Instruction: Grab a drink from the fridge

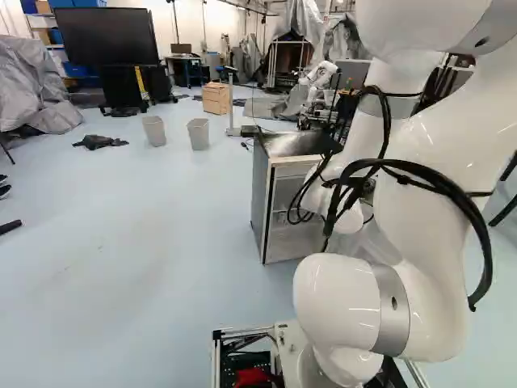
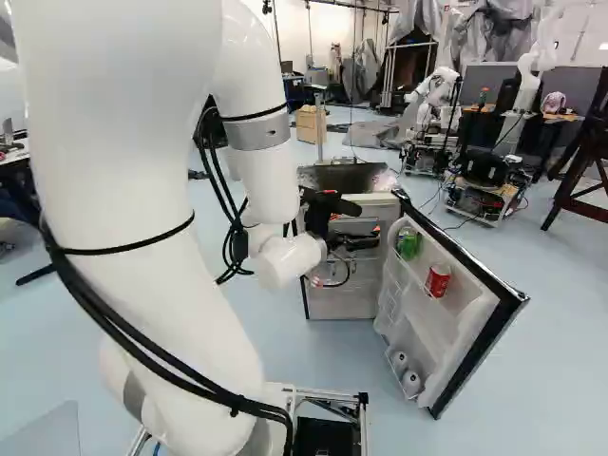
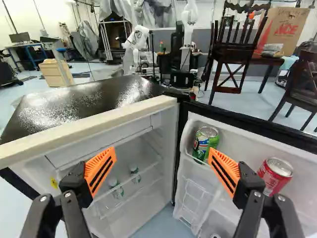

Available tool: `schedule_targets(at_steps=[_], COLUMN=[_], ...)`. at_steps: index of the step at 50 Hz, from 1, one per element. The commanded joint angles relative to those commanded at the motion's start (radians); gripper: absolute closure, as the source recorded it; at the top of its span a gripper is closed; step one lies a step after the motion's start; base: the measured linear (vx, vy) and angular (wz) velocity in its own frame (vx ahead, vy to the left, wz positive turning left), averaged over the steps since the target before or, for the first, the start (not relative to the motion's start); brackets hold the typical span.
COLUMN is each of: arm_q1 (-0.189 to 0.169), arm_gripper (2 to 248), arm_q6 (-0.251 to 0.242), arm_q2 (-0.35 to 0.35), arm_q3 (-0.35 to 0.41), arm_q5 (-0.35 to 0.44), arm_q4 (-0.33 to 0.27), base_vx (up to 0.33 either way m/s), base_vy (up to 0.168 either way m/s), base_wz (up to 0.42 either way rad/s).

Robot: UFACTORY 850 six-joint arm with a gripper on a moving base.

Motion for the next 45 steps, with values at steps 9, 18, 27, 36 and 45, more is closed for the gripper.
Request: schedule_targets(at_steps=[9, 18, 27, 36, 45], arm_q1=[0.000, 0.000, 0.000, 0.006, 0.009], arm_gripper=[3, 3, 3, 3, 3], arm_q6=[0.000, 0.000, 0.000, 0.000, 0.000], arm_q2=[-0.030, -0.061, -0.092, -0.119, -0.149], arm_q3=[-0.006, -0.014, -0.021, -0.024, -0.030], arm_q5=[-0.007, -0.012, -0.012, -0.012, -0.012], arm_q4=[0.000, 0.000, 0.000, 0.000, 0.000], base_vx=[0.000, 0.000, 0.000, 0.000, 0.000], base_vy=[0.000, 0.000, 0.000, 0.000, 0.000], base_wz=[0.000, 0.000, 0.000, 0.000, 0.000])
